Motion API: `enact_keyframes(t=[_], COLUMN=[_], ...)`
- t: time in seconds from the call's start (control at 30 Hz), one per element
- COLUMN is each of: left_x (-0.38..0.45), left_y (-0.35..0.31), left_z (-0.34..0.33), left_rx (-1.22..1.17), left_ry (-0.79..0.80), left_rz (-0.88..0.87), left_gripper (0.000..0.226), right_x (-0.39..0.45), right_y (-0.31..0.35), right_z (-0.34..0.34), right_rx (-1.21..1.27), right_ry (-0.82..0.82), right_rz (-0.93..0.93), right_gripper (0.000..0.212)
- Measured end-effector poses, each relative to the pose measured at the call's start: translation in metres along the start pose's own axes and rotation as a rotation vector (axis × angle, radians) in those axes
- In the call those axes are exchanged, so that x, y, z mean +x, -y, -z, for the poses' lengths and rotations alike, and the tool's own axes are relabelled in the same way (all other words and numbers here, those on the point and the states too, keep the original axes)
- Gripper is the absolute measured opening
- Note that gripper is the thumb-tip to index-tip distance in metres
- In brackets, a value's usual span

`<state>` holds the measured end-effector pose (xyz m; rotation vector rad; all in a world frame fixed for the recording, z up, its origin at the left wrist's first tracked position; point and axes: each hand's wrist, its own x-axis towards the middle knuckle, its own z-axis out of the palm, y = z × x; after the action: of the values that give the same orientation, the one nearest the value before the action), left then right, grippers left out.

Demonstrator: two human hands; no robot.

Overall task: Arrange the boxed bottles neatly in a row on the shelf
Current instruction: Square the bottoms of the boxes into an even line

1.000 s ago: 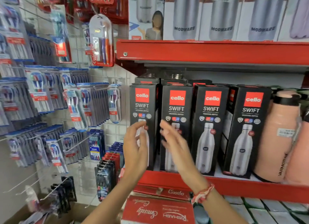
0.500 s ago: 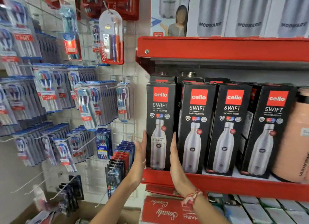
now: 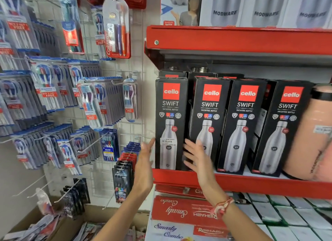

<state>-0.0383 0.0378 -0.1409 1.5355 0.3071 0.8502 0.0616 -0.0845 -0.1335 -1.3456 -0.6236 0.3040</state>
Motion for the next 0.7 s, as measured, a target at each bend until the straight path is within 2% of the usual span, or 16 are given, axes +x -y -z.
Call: enact_keyframes(t=[0.07, 0.1, 0.2, 0.3, 0.37, 0.4, 0.47, 0.53, 0.57, 0.6, 0.67, 0.7], left_x=[-0.008, -0.010, -0.022, -0.029, -0.031, -0.028, -0.017, -0.009, -0.011, -0.009, 0.005, 0.010], left_y=[0.003, 0.002, -0.012, -0.008, -0.003, -0.002, -0.006, -0.002, 0.002, 0.008, 0.027, 0.032], left_z=[-0.009, -0.016, -0.044, -0.073, -0.086, -0.091, -0.100, -0.100, -0.096, -0.097, -0.095, -0.093], left_rx=[-0.014, -0.067, -0.085, -0.039, -0.001, 0.008, -0.016, -0.040, -0.046, -0.079, -0.138, -0.174], left_ry=[-0.170, -0.175, -0.006, 0.139, 0.172, 0.176, 0.140, 0.148, 0.179, 0.184, 0.145, 0.152], left_rz=[-0.048, -0.064, -0.033, 0.080, 0.141, 0.155, 0.213, 0.231, 0.212, 0.221, 0.268, 0.298], left_gripper=[0.060, 0.061, 0.066, 0.079, 0.087, 0.086, 0.075, 0.069, 0.077, 0.095, 0.134, 0.139], right_x=[-0.008, -0.011, -0.016, -0.017, -0.014, -0.008, -0.002, 0.001, -0.008, -0.001, -0.002, -0.001], right_y=[-0.002, -0.004, -0.012, -0.013, -0.012, -0.015, -0.012, -0.006, 0.004, -0.007, -0.031, -0.045], right_z=[0.017, 0.025, 0.049, 0.063, 0.068, 0.071, 0.074, 0.075, 0.080, 0.073, 0.083, 0.092], right_rx=[-0.013, -0.044, -0.159, -0.194, -0.121, -0.084, -0.015, 0.008, 0.011, -0.056, -0.099, -0.113], right_ry=[-0.229, -0.331, -0.398, -0.315, -0.200, -0.136, -0.053, 0.013, 0.046, 0.053, 0.242, 0.273], right_rz=[0.132, 0.181, 0.197, 0.097, -0.032, -0.102, -0.183, -0.191, -0.190, -0.187, -0.113, -0.062], right_gripper=[0.045, 0.037, 0.033, 0.047, 0.068, 0.077, 0.083, 0.091, 0.092, 0.088, 0.071, 0.065])
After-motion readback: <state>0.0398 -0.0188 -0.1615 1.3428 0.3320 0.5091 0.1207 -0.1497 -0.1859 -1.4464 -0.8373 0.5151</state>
